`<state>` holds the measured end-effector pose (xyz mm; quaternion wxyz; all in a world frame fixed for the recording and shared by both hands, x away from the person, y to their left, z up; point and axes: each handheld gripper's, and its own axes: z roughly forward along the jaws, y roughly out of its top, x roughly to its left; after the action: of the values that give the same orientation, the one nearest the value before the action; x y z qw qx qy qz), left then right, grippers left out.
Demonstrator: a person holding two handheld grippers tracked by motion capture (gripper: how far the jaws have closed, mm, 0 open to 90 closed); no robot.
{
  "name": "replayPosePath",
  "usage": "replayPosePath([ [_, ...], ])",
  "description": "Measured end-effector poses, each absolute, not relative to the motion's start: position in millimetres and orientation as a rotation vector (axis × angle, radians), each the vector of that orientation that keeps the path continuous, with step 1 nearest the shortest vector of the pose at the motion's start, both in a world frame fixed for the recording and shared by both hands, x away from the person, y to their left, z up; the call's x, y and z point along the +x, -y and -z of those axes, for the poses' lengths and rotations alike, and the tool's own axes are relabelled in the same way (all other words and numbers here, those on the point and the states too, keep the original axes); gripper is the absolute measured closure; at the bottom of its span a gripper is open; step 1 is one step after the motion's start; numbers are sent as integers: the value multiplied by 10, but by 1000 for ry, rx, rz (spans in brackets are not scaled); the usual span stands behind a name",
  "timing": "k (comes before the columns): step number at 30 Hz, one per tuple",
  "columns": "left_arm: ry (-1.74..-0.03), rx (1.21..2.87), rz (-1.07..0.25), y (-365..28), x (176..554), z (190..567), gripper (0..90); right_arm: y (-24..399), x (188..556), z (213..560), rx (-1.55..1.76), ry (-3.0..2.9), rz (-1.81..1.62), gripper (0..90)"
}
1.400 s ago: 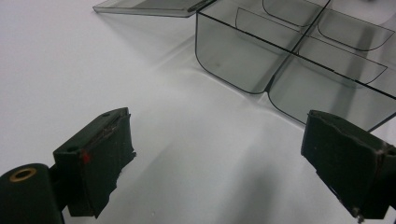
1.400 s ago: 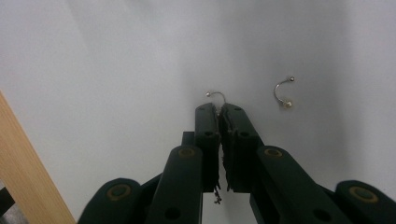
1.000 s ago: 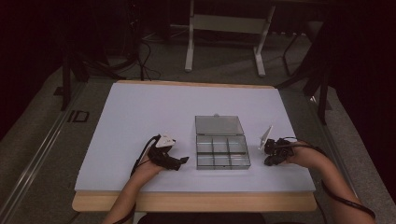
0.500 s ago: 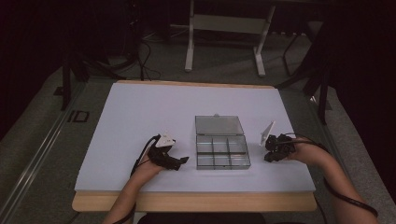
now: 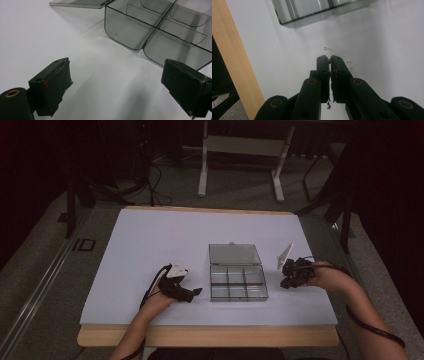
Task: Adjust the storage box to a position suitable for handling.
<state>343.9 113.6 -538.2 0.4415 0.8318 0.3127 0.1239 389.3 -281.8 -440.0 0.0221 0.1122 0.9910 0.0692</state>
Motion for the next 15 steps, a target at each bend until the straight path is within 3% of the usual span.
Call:
replayPosePath([
  [15,-773,2066,-307,-1131,3438,5383,94,2471,3931,4245,245,-3064,-239,856],
])
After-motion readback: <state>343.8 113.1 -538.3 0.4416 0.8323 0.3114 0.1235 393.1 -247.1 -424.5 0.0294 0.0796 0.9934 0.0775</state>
